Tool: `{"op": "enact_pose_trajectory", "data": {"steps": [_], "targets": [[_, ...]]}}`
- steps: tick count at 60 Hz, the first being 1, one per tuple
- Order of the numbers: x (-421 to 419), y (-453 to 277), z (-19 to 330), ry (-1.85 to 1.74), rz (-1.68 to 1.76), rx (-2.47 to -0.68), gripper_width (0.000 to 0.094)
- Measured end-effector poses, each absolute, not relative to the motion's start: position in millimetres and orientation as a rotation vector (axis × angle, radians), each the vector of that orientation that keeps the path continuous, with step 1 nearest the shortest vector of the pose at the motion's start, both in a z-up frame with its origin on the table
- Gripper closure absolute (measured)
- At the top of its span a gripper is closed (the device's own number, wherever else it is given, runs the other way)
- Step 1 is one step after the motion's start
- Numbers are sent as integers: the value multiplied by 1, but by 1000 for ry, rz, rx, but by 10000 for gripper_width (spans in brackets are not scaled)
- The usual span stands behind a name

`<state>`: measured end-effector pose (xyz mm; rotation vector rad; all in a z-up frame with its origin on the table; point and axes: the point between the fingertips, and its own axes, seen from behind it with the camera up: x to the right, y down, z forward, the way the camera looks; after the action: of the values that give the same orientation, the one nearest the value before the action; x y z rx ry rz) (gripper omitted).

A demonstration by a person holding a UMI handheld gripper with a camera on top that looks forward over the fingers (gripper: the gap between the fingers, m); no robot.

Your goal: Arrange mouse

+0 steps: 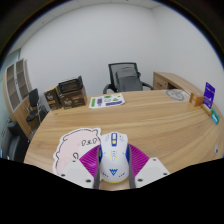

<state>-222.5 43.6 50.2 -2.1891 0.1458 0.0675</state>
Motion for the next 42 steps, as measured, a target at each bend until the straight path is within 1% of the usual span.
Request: {"op": "enact_pose_trajectory", "data": {"steps": [10, 16, 22, 25, 31, 34, 36, 38, 39, 41, 42], "targets": [[-317, 99, 32, 102, 138, -2220, 541], [-336, 113, 16, 81, 125, -2259, 541], [-342, 109, -5, 50, 97, -2322, 530], [-342, 111, -5, 20, 86, -2307, 512], [-342, 107, -5, -4, 80, -2325, 444], [-342, 105, -5, -36, 70, -2328, 392], [-341, 99, -4, -67, 56, -2329, 321], [-341, 95, -2, -87, 51, -2329, 202], [-342, 93, 1, -94, 53, -2323, 89], [-343, 88, 9, -100, 65, -2300, 85], [-344, 84, 14, -100, 80, -2284, 99]]}}
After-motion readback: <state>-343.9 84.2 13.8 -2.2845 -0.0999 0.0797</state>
